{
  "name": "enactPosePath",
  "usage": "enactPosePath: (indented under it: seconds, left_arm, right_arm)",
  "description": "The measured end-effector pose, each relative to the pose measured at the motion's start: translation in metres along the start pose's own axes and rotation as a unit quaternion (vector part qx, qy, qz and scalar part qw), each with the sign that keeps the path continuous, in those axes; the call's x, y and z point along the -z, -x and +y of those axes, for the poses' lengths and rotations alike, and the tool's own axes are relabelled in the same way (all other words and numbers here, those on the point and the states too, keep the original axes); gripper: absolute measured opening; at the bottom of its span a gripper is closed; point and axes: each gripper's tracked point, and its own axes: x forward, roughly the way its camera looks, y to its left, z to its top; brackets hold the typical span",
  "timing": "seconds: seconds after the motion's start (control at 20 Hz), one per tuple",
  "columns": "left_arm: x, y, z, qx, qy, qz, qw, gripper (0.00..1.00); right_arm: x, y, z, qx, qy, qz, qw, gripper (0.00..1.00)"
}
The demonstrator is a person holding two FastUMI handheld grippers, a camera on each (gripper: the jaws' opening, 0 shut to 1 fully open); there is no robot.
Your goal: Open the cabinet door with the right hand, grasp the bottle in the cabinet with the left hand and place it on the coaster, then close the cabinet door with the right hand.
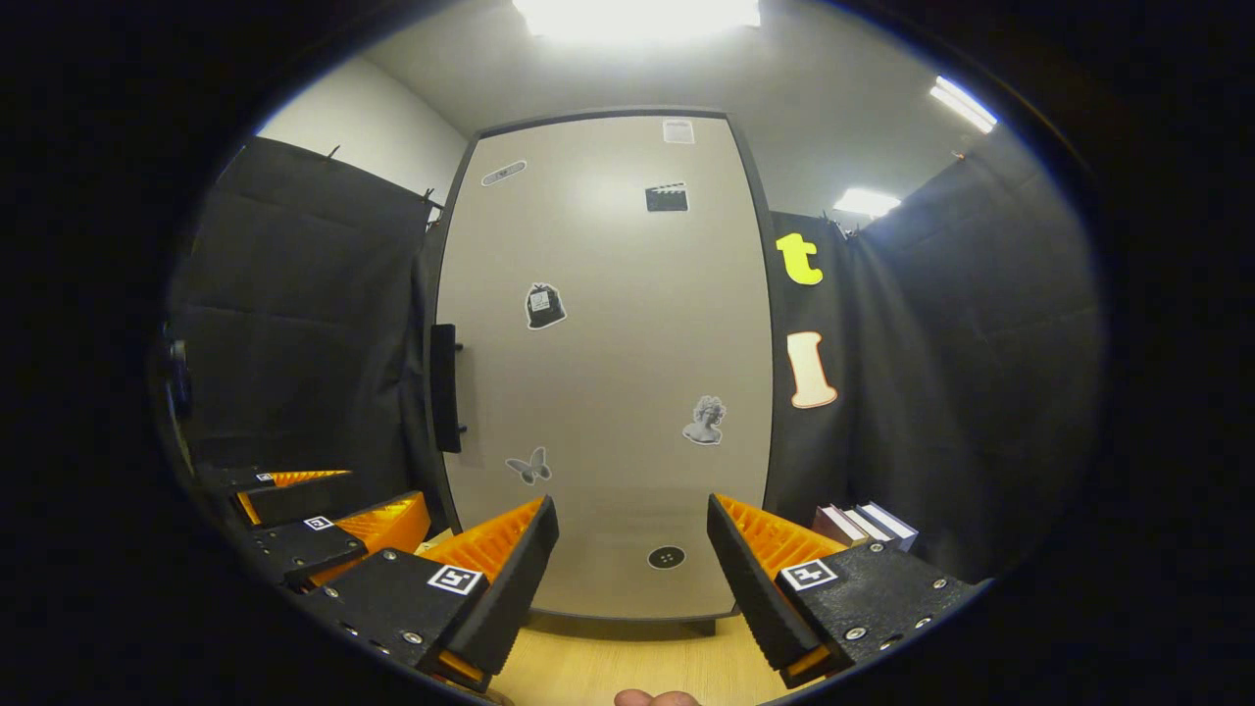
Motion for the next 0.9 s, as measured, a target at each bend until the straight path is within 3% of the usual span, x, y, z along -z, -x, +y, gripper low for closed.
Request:
enactPosePath:
  seconds: [0.4, 0.9]
  left_arm:
    - [0.006, 0.027, 0.020, -0.016, -0.016, 0.003, 1.000, 0.80]
    - [0.030, 0.098, 0.059, -0.051, -0.015, 0.026, 0.998, 0.80]
  right_arm:
    - [0.013, -0.018, 0.006, -0.019, -0.004, 0.022, 1.000, 0.94]
    - [-0.005, -0.063, 0.062, -0.066, 0.005, 0.004, 0.998, 0.94]
